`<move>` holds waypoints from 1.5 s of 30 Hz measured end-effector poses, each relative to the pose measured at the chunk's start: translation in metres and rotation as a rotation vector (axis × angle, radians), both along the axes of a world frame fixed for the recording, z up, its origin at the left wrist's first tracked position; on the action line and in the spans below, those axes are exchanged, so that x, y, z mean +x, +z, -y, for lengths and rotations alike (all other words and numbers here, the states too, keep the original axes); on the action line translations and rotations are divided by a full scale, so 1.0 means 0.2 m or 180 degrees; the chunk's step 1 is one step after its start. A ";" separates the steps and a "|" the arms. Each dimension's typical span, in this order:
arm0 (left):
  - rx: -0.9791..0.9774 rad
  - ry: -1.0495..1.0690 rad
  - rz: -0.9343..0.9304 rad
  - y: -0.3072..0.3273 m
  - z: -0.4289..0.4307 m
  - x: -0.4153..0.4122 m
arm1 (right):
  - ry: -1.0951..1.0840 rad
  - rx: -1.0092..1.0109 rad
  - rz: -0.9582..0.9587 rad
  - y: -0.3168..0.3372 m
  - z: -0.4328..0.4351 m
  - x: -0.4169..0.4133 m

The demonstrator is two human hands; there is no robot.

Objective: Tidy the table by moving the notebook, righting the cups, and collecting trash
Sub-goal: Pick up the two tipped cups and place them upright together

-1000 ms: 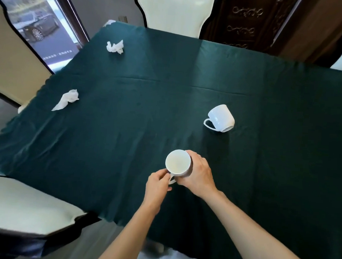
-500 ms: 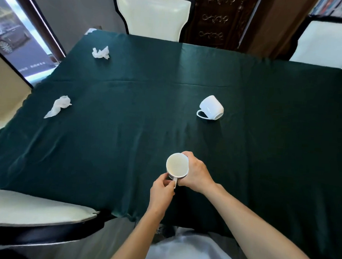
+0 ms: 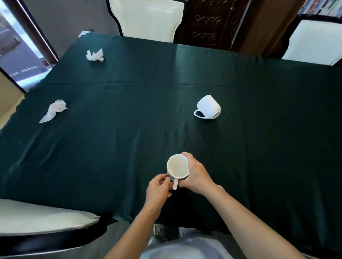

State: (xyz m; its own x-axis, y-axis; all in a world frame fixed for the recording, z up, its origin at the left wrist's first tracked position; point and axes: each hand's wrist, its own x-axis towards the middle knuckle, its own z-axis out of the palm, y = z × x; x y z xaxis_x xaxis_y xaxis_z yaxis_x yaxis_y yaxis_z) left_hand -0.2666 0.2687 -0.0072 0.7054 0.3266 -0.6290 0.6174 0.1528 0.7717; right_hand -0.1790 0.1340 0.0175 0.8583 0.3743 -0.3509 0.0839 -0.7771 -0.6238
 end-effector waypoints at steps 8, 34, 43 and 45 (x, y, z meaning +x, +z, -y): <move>0.0780 0.0198 -0.0041 0.01 -0.09 0.30 | 0.0312 -0.0160 -0.0405 0.00 0.12 0.14; 0.0079 0.0154 -0.0504 -0.02 0.24 1.68 | -0.0648 -0.0474 0.0643 -0.18 0.18 1.43; -0.0748 0.0566 -0.0565 -0.04 0.32 1.75 | -0.0784 -0.0210 0.0361 -0.22 0.21 1.54; -0.0893 0.0635 -0.0541 -0.04 0.34 1.74 | -0.0820 -0.0100 0.0215 -0.22 0.22 1.56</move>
